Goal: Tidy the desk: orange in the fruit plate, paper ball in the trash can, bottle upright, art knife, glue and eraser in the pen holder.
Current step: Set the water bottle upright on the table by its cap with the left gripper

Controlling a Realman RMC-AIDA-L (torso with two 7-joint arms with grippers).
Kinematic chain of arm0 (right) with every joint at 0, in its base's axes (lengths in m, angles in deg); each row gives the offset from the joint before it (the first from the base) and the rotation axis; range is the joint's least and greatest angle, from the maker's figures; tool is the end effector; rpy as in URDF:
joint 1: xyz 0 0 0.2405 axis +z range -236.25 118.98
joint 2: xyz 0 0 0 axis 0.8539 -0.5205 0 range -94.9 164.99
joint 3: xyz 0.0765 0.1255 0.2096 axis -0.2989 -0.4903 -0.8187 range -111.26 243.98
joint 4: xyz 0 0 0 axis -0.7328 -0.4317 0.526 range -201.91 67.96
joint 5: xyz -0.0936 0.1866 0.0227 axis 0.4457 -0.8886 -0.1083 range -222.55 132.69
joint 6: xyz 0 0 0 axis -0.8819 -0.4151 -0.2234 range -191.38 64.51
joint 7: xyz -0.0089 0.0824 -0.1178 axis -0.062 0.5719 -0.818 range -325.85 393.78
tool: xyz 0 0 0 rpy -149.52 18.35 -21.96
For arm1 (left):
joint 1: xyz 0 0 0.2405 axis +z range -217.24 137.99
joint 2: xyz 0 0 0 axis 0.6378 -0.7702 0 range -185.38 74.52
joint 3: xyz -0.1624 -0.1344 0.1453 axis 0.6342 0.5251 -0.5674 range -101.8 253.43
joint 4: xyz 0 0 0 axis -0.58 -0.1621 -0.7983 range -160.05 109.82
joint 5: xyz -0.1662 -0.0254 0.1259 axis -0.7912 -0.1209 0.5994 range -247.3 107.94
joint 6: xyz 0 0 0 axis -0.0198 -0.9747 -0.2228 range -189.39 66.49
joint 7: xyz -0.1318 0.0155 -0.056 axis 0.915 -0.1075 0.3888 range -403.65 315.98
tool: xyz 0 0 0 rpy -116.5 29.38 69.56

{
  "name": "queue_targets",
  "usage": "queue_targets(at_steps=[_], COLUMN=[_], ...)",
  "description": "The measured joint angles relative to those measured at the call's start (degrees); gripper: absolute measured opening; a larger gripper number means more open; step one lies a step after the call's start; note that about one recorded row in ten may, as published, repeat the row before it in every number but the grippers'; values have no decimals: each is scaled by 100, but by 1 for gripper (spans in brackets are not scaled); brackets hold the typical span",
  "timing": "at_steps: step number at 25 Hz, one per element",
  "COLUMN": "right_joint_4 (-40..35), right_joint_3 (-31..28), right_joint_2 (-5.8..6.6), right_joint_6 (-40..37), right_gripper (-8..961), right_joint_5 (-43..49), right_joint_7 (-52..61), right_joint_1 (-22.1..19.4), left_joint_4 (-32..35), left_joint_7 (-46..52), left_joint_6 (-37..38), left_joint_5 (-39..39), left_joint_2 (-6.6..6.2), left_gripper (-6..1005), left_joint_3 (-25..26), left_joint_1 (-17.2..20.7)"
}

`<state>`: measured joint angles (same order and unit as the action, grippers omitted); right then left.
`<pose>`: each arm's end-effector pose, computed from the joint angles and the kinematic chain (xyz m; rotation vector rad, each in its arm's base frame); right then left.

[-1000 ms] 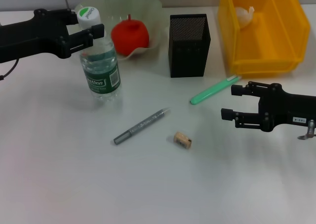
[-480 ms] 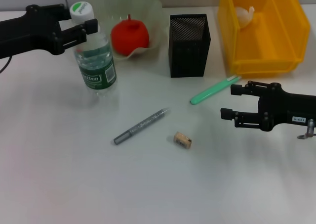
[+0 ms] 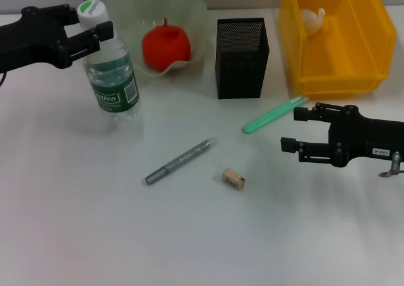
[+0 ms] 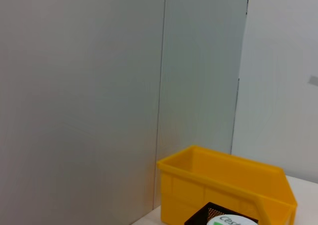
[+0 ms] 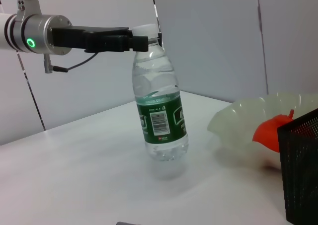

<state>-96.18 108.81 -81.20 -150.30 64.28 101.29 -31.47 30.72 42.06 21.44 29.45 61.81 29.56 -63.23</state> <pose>0.2915 0.3115 -0.0062 -2.6917 0.5457 0.6960 -0.2464 0.3529 0.0736 -2.4579 -0.4653 -0.7377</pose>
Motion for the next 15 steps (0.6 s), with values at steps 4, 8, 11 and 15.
queue_targets(at_steps=[4, 8, 11, 15], right_joint_4=[-6, -23, -24, -24], right_joint_3=[0, 0, 0, 0], right_joint_2=[-10, -22, -22, -28], right_joint_6=[-3, -11, -14, -15], right_gripper=[763, 763, 765, 763], right_joint_5=[-10, -14, -14, -15], right_joint_7=[-1, -2, -2, -6], right_joint_1=[8, 8, 8, 8], left_joint_4=[-158, -261, -317, -428], left_joint_7=[-132, -213, -257, -340], left_joint_6=[-15, -30, -103, -276], left_joint_5=[0, 0, 0, 0], left_joint_2=[0, -9, -21, -12], left_gripper=[447, 447, 447, 447], left_joint_3=[210, 286, 300, 336], left_joint_1=[-11, -27, -40, -69])
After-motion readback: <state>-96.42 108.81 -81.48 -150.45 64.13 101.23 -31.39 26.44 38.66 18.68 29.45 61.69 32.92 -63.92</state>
